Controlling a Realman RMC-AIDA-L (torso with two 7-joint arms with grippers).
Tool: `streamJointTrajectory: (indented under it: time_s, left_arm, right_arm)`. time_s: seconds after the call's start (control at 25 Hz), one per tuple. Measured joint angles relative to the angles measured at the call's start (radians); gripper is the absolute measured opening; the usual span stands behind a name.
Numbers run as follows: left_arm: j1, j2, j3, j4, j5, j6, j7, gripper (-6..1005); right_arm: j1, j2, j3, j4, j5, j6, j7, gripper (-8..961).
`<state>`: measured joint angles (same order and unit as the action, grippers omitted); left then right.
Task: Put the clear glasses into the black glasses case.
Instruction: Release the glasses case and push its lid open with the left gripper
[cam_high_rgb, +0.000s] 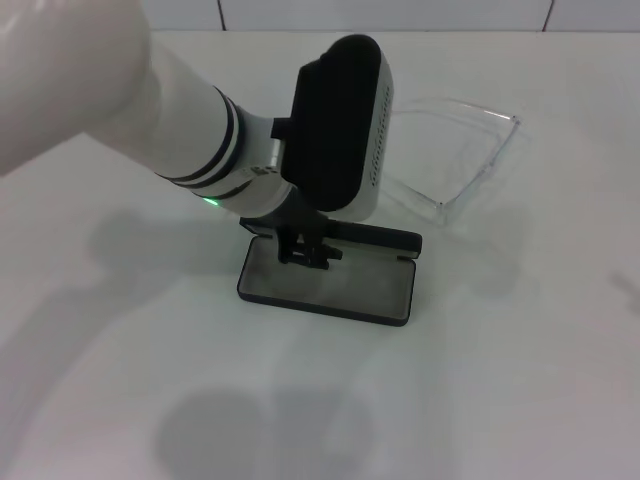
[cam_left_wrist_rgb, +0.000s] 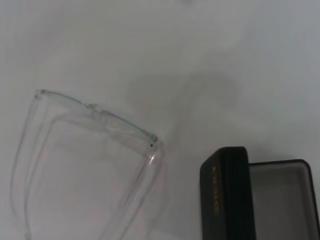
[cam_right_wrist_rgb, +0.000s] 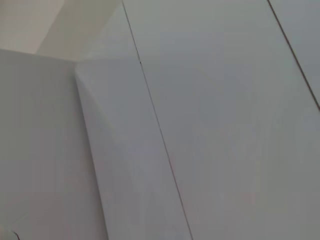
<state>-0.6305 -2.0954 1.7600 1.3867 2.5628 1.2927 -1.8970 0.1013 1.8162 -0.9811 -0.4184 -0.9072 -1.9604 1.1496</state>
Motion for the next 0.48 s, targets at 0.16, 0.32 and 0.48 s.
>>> streamJointTrajectory:
  time_s: [0.16, 0.32, 0.48]
  left_arm:
    - [-0.008, 0.000, 0.006, -0.006, 0.001, 0.000, -0.012, 571]
    - [-0.013, 0.000, 0.023, -0.005, 0.002, 0.000, -0.020, 390]
    - [-0.014, 0.000, 0.029, -0.003, 0.002, 0.000, -0.029, 263]
  right_arm:
    - [-0.002, 0.001, 0.022, 0.005, -0.020, -0.008, -0.006, 841]
    - [-0.006, 0.002, 0.025, 0.006, -0.021, -0.008, -0.016, 833]
    - [-0.007, 0.002, 0.031, 0.013, -0.021, -0.011, -0.023, 824]
